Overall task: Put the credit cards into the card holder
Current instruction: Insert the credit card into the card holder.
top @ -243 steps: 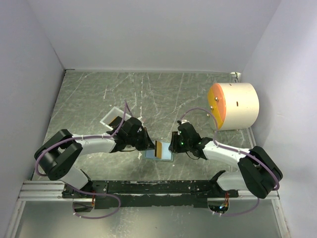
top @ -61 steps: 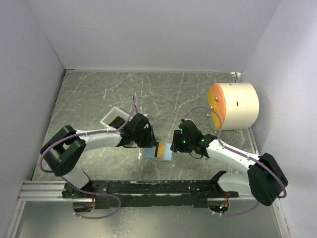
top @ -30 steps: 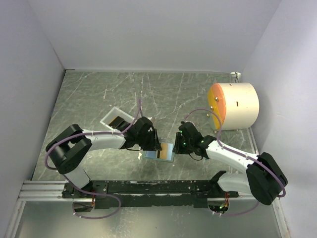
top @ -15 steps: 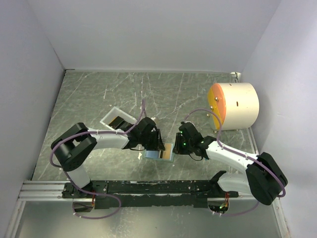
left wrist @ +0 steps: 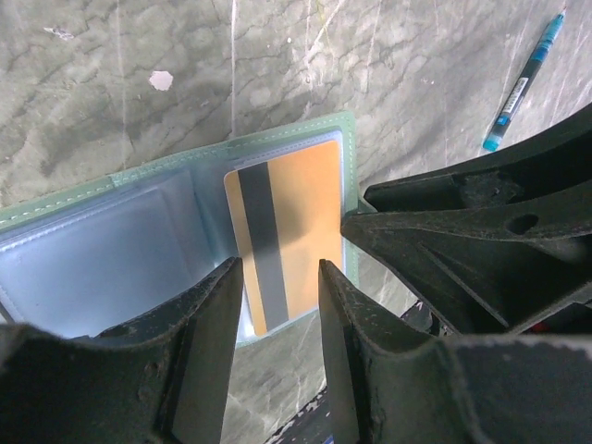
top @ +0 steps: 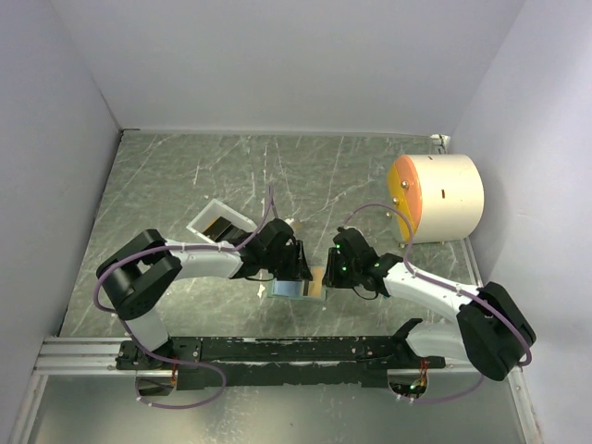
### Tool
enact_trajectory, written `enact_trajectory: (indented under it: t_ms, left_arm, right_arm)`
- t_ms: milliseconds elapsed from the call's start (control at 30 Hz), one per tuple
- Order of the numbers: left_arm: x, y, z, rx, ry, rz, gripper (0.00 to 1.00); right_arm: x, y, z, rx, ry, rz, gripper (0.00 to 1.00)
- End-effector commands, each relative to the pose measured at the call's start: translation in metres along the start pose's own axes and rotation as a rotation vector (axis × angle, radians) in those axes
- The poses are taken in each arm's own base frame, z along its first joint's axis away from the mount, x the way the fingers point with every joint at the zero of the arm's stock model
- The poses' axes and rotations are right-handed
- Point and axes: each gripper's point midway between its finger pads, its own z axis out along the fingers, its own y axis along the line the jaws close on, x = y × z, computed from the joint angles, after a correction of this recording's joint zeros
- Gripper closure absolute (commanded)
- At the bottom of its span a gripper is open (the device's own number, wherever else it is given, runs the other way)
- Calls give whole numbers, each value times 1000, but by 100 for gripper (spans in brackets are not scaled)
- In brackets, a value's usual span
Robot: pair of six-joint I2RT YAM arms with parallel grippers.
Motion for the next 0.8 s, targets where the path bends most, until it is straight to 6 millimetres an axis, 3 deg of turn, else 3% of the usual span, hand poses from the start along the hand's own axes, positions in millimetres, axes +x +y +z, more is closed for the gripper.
enact_trajectory:
  t_ms: [0,367,533,767]
  left_arm:
    - [-2,-21,1,72,-15,2,52]
    - [-21,-5,-26,-86,-90,80,48]
    - [-24,17,-43,-191,-120,118,40]
    - [-9,44,-54,-245,-107,87,32]
  right_arm:
    - [-6,1,1,12,-14,-9,73]
    - [-11,4,-23,11,-43,22,57]
    - [-7,3,-20,39,-28,7,53]
    - [-4,1,-11,88,-11,-24,55]
